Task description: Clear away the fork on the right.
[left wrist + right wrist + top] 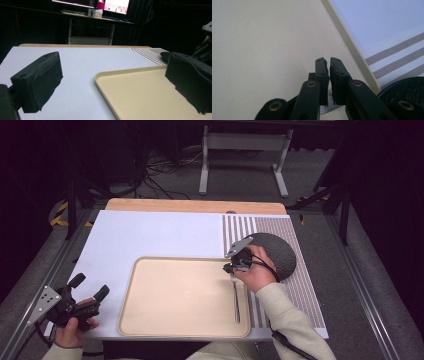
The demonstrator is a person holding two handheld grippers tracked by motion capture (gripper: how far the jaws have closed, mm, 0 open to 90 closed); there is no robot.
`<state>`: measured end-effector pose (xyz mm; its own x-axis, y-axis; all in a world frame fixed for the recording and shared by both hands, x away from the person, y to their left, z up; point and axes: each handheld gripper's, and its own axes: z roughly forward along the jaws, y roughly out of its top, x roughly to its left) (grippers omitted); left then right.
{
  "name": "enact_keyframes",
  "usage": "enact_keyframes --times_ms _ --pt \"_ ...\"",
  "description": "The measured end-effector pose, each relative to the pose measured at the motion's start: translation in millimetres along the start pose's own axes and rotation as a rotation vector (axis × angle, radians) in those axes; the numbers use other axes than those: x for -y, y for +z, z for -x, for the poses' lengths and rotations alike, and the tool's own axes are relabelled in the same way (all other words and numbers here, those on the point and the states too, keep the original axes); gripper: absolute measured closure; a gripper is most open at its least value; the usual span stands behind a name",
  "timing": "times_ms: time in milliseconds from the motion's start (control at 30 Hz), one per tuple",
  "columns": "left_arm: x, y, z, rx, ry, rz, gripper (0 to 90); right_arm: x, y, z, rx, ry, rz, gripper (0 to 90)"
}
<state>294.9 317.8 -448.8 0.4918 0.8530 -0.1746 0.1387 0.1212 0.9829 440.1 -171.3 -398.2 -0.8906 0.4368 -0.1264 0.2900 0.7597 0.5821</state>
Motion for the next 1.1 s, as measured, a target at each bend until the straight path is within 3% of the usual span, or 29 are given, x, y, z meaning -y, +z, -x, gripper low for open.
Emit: enact_keyframes --times_ms 167,233,367,533,933,1100 --pt "-0.1 -0.6 0.2 -0.001 0.001 0.000 1.8 -1.3 -12.3 -2.5 0.001 0.012 0.039 70.2" --pt "-0.1 -0.5 0.1 -0.001 0.001 0.000 1.7 -1.2 -17.9 -4.2 0.005 0.021 0.072 56.2" --pt "0.0 0.0 0.4 -0.002 0.002 -0.001 1.8 0.5 -28.4 -5.1 0.028 0.008 0.120 37.7" --pt "0.1 -0.2 0.0 -0.004 0.000 -0.001 1.7 6.6 -44.3 -6.1 0.050 0.033 0.224 22.9" --pt "0.8 1.0 -0.4 -0.007 0.000 -0.006 1.7 35.2 -78.8 -6.5 0.087 0.096 0.362 20.3" --pt "1.4 1.5 -0.4 -0.007 0.003 -0.011 1.7 59.1 -94.2 -5.9 0.110 0.156 0.411 18.3"
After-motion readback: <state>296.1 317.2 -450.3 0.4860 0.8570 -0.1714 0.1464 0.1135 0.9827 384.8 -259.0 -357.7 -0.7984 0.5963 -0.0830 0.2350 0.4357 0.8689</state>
